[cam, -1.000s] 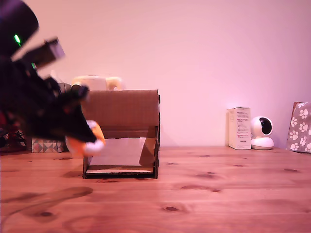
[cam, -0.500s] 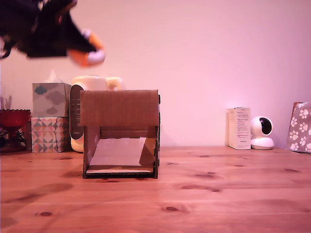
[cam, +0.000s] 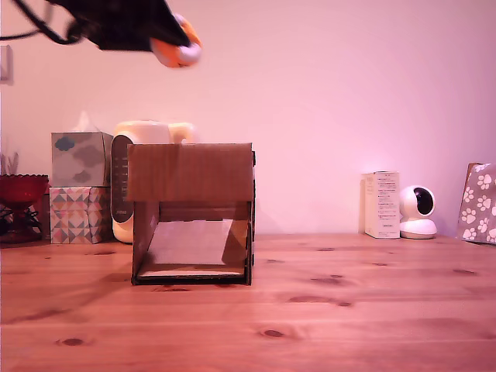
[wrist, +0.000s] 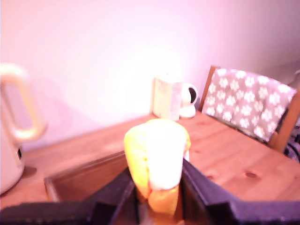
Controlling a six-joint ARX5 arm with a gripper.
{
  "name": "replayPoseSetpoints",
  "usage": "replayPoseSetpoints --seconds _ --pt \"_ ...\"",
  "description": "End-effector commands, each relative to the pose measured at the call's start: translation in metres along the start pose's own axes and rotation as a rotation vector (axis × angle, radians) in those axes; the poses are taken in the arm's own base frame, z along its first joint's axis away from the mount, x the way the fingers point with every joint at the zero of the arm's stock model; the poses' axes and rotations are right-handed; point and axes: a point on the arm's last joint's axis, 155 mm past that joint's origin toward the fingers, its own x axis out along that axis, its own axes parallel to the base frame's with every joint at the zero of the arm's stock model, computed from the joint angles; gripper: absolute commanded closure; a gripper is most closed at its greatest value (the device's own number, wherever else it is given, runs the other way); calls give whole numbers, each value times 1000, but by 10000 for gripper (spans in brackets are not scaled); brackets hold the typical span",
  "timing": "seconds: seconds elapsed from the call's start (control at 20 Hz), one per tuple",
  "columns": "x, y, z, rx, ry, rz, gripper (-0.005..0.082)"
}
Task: Drop the footbag into the cardboard dice tower
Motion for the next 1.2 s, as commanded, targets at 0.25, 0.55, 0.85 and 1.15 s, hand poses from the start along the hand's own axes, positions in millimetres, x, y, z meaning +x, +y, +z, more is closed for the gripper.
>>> replayPoseSetpoints --seconds 0.25,0.55,0.85,1.15 --pt "56 20 -24 6 112 21 607" --pt "71 41 -45 6 161 51 584" --pt "69 43 -36 17 167 53 111" --pt "46 30 -50 -17 312 22 417"
